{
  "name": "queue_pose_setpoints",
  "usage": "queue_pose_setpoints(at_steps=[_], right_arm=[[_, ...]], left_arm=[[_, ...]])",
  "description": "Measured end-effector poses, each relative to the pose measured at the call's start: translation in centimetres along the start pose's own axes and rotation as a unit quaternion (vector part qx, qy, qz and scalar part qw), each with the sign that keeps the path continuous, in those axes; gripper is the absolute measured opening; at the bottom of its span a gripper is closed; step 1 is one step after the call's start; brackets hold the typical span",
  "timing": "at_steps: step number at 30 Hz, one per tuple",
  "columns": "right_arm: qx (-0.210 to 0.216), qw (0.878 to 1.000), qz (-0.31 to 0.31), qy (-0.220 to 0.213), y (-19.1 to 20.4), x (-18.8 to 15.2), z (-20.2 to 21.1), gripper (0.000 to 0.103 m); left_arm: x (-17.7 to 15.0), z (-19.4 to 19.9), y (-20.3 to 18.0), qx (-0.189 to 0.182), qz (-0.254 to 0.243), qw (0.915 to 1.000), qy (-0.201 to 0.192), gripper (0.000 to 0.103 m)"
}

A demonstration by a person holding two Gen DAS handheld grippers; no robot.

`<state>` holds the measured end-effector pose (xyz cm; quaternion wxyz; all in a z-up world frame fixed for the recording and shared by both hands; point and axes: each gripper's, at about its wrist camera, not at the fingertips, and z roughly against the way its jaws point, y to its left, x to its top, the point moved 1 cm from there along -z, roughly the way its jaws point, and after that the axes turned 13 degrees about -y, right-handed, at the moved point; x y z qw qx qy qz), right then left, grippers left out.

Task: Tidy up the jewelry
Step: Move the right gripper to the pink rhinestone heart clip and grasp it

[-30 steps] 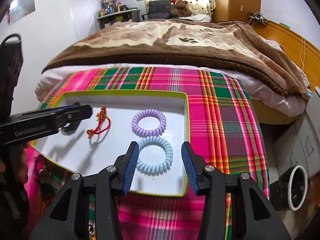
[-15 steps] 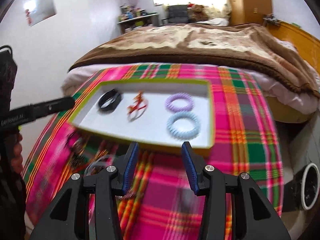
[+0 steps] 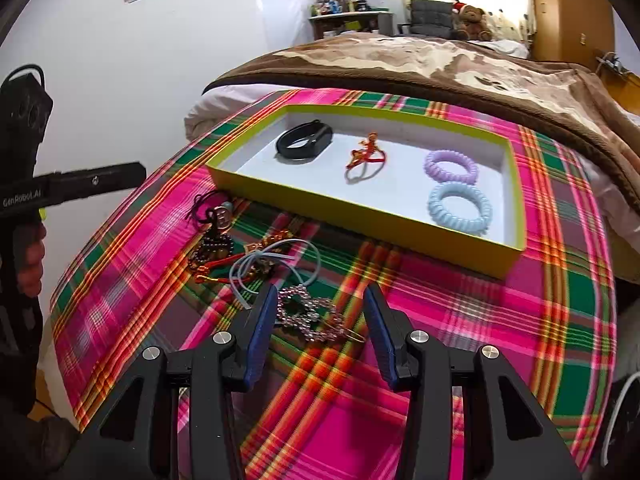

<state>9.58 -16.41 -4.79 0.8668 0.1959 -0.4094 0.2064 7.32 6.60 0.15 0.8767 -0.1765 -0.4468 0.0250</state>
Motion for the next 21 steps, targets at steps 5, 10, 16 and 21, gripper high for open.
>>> queue_pose_setpoints(at_steps=[5,10,16,21], right_arm=[[0.015,0.999,0.024,0.016,0.6,-0.5,-0.8,0.046],[0.023,0.997,0.064,0.046,1.6,-1.6,-1.2,0.046],[0.011,0.996,0.072,0.047,1.9,-1.8,-0.8,0.046],[-0.005,0.996,0.081,0.041,2.0,-1.9,-0.9,0.041]], left_arm=[[-0.9,0.1,0.4,0.000,0.005,0.9999,0.009,0.044],[-1.8,0.4,1.0,0.002,0.014,0.9998,0.013,0.044],[-2.3,0.2,1.2,0.003,0.018,0.9996,0.021,0.044],[-2.6,0.5,1.0,0.001,0.015,0.9996,0.022,0.044]])
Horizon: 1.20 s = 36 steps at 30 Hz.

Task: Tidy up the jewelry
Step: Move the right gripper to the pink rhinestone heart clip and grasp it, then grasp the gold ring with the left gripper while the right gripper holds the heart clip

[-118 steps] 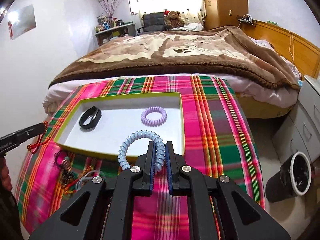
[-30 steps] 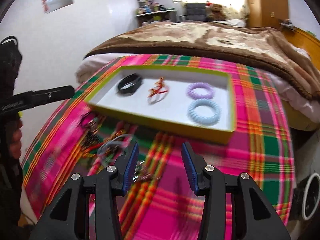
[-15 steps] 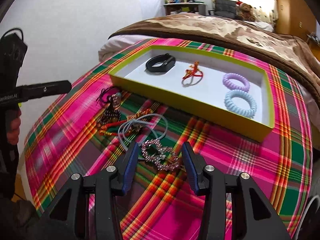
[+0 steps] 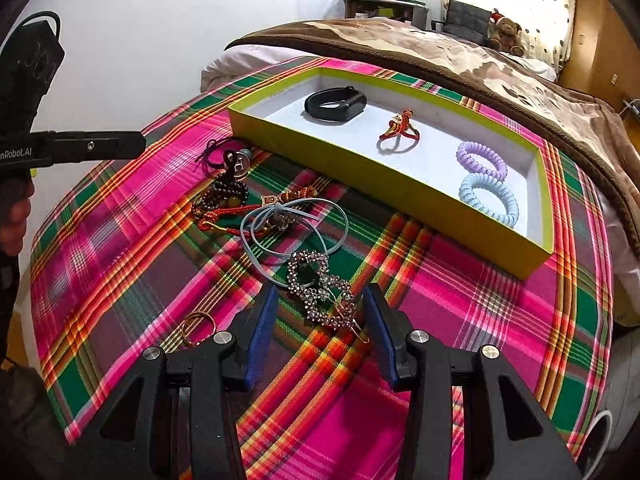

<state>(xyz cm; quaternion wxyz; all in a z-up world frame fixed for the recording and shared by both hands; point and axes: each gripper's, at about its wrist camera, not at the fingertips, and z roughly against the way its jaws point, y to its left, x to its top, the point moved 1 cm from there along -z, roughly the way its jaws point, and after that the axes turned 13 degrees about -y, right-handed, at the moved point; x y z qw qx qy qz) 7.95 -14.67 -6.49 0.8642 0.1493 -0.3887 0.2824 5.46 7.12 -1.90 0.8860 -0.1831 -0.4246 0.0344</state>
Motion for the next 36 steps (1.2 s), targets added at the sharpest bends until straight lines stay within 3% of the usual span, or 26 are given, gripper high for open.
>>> queue_pose_setpoints(at_steps=[1,3,13,23,29,36], right_arm=[[-0.002,1.000,0.001,-0.002,0.0,0.0,0.1,0.028],[-0.007,1.000,0.001,-0.004,-0.1,-0.2,0.4,0.024],[-0.016,0.998,-0.045,-0.039,-1.4,-0.8,2.5,0.024],[-0.038,0.992,-0.102,-0.070,-2.8,-1.6,5.6,0.024],[-0.047,0.988,-0.123,-0.074,-3.5,-2.4,6.7,0.024],[-0.047,0.987,-0.134,-0.082,-3.9,-2.7,7.3,0.024]], left_arm=[[0.0,0.0,0.0,-0.001,-0.001,1.0000,0.000,0.044],[-0.2,0.1,-0.3,-0.002,-0.004,1.0000,0.000,0.044],[-1.1,0.3,-2.4,-0.027,-0.024,0.9993,0.003,0.044],[-4.0,-1.1,-7.9,-0.080,-0.119,0.9889,0.041,0.044],[-5.6,-2.2,-10.6,-0.087,-0.167,0.9802,0.061,0.044],[-7.0,-3.1,-11.6,-0.066,-0.193,0.9759,0.077,0.044]])
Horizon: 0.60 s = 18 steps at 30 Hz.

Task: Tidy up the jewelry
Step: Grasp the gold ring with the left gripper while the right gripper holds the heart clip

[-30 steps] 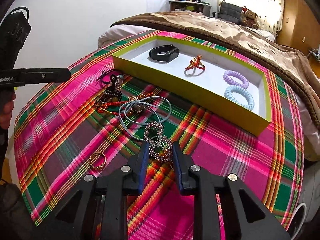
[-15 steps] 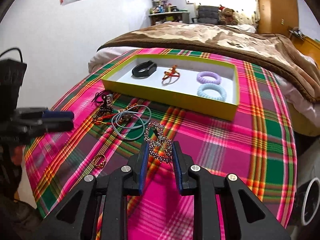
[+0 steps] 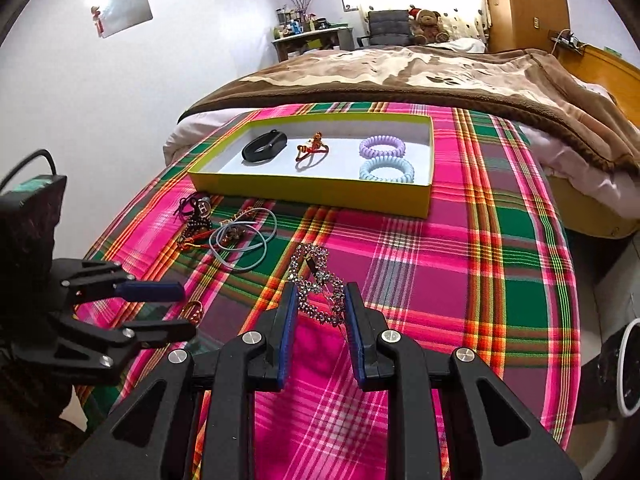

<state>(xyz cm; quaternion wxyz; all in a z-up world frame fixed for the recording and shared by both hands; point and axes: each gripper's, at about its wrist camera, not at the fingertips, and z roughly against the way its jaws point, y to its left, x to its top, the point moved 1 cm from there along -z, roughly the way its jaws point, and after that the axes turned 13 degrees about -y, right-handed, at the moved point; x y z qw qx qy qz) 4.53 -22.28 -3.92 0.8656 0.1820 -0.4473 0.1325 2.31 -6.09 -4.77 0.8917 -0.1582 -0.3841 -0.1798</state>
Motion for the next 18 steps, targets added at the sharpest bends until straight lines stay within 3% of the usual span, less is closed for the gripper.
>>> queue_pose_setpoints(at_steps=[5,11,18], right_arm=[[0.005,1.000,0.004,-0.002,0.17,-0.07,0.19,0.024],[0.004,1.000,0.001,-0.004,0.02,-0.08,0.41,0.024],[0.005,1.000,0.002,-0.004,0.26,-0.16,0.52,0.024]], left_arm=[[-0.04,0.00,0.00,0.005,0.000,1.0000,-0.002,0.042],[0.02,-0.14,0.23,0.026,-0.011,0.9996,0.000,0.023],[-0.04,0.08,0.37,0.027,-0.006,0.9996,-0.004,0.023]])
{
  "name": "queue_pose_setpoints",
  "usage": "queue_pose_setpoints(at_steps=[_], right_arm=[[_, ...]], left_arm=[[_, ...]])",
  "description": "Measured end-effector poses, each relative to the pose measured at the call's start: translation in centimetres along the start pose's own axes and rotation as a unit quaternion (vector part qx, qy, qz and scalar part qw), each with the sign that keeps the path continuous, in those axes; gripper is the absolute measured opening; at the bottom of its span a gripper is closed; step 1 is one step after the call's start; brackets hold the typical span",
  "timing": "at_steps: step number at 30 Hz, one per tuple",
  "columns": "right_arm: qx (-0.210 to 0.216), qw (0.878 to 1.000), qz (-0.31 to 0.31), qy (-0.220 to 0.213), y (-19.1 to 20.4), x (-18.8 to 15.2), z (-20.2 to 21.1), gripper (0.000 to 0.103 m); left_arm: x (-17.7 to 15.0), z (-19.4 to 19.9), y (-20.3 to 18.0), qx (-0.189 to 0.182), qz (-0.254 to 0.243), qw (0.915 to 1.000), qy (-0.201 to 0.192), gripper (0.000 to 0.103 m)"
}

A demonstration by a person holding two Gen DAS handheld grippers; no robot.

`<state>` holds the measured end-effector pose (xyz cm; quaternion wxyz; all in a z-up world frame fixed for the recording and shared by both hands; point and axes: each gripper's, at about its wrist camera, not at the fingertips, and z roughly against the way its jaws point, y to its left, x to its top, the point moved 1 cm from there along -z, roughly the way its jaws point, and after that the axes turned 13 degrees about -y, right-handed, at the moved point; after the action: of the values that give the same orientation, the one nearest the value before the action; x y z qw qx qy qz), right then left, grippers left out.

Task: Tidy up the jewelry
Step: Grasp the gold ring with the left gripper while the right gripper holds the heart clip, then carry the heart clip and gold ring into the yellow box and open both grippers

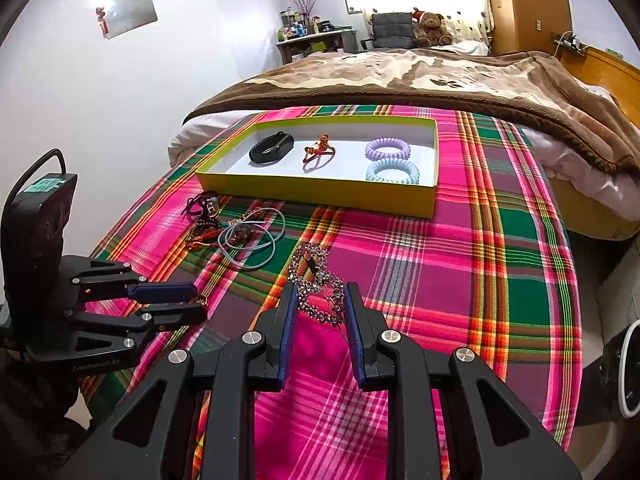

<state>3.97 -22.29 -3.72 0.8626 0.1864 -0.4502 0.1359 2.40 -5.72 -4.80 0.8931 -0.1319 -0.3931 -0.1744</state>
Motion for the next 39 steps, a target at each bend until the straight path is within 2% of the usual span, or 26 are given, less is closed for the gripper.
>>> queue_pose_setpoints(at_steps=[8,19,28,33,39], right_arm=[[-0.005,1.000,-0.005,-0.009,0.0,0.6,0.1,0.024],[-0.006,1.000,-0.009,-0.025,0.1,2.0,-0.1,0.024],[-0.012,0.999,-0.011,-0.029,-0.3,3.1,-0.7,0.024],[-0.020,0.999,-0.002,-0.040,-0.3,5.2,-1.6,0.024],[-0.046,0.998,-0.009,-0.032,-1.2,7.9,-4.9,0.024]], left_arm=[[1.0,0.9,0.4,0.002,0.000,0.9999,-0.016,0.023],[3.4,1.9,2.4,0.017,0.014,0.9985,-0.049,0.023],[4.7,1.9,4.3,0.034,0.023,0.9974,-0.060,0.023],[6.3,1.8,5.9,0.043,0.030,0.9961,-0.071,0.023],[8.1,0.4,7.9,0.054,0.032,0.9951,-0.076,0.023]])
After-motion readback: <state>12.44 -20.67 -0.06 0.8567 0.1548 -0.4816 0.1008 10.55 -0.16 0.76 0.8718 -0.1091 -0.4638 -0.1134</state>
